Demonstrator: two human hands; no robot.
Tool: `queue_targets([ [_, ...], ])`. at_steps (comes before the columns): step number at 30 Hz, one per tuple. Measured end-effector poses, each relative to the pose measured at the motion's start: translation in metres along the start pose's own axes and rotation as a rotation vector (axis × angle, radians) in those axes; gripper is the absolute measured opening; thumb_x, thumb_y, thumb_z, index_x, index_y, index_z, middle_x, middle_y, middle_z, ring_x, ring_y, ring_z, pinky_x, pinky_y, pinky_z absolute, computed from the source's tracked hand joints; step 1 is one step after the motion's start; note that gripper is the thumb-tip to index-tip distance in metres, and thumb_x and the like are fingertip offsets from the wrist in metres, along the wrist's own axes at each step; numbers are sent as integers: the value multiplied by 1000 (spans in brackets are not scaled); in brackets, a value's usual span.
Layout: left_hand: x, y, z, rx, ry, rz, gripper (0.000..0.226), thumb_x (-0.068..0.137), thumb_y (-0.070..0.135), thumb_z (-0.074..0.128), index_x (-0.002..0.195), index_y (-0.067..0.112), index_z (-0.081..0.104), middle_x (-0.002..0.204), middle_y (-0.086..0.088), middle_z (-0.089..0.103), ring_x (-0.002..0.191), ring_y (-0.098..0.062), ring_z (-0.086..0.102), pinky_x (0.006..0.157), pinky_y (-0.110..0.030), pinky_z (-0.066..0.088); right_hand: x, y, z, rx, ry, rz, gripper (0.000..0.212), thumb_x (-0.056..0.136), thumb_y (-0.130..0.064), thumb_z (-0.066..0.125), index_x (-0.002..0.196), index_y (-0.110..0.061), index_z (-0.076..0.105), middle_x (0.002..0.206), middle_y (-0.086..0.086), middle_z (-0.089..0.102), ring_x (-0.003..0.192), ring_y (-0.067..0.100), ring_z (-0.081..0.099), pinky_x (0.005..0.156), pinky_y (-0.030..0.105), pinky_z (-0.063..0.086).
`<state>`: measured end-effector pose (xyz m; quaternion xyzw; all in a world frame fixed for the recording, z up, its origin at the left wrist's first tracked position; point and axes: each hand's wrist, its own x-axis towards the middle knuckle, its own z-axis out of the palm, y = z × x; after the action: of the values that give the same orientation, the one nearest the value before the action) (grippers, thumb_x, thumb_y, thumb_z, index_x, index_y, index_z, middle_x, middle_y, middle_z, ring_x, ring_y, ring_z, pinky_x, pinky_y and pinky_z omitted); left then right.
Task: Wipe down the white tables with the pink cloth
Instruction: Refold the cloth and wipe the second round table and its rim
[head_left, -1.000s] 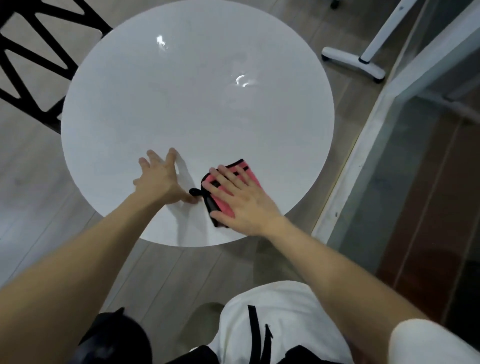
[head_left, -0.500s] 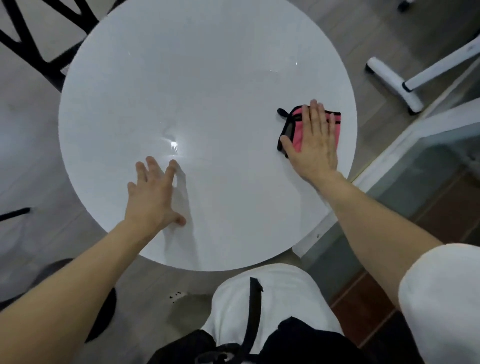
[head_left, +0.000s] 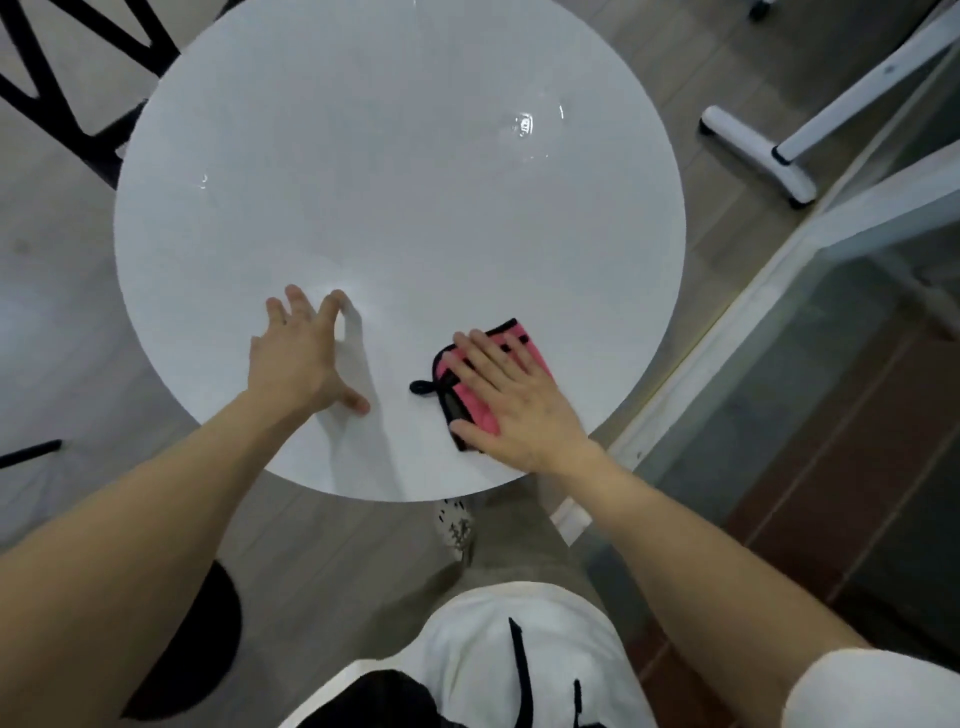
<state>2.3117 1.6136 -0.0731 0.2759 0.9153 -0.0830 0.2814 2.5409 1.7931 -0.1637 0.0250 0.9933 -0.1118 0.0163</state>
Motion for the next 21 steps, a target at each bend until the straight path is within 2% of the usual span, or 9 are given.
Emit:
queue_targets([
  [2,-2,-2,0,9,-4,1,147,38,65,107,155,36,23,170,-18,20,156,-45,26,100,-65,57,-24,52,-12,-52,18,126,85,108,-72,35,175,-27,10,183,-3,0,169,17,0,135,55,12],
  [5,-1,-4,3,25,27,2,147,37,67,106,155,37,24,168,-17,24,153,-42,31,93,-59,57,-35,118,-31,-63,36,430,86,106,-75,33,175,-29,7,183,-5,-3,169,14,-5,136,53,3],
  [7,1,-4,5,30,35,4,145,35,67,106,152,38,26,166,-16,27,151,-41,34,91,-58,57,-26,121,-33,-64,37,584,87,106,-74,30,175,-27,7,183,0,-3,169,17,-6,136,54,1],
  [10,3,-5,5,20,27,1,143,33,66,107,151,39,29,163,-15,31,148,-41,37,90,-56,56,1,67,-29,-49,87,711,86,106,-66,35,173,-15,17,182,13,8,169,28,2,136,56,6],
  [11,2,-5,5,16,27,2,143,33,66,107,151,39,29,163,-15,31,148,-40,37,90,-56,57,9,37,-24,-33,106,667,85,105,-62,40,172,-12,23,181,16,13,169,31,7,135,56,8],
  [13,0,-5,4,13,38,7,144,36,67,106,154,39,28,163,-15,31,147,-40,37,91,-57,57,23,-33,-8,-4,98,453,85,104,-60,45,170,-9,28,180,17,16,169,32,8,135,57,10],
  [16,-2,-6,5,13,43,22,146,42,72,104,158,36,23,168,-16,25,151,-41,32,95,-60,57,21,-91,6,45,20,131,86,107,-64,40,173,-14,18,182,10,4,169,26,-1,135,56,11],
  [19,-3,-8,6,14,25,39,150,42,72,104,160,36,19,172,-16,18,155,-41,26,97,-62,55,-1,-36,3,-15,11,-37,84,108,-70,37,174,-24,15,183,2,7,169,20,2,136,54,10],
  [21,-1,-9,7,8,35,39,148,42,68,105,159,36,21,172,-16,18,154,-40,27,96,-61,57,-12,24,-13,-70,4,102,83,108,-73,31,175,-30,7,183,-2,2,169,17,-1,136,55,11],
])
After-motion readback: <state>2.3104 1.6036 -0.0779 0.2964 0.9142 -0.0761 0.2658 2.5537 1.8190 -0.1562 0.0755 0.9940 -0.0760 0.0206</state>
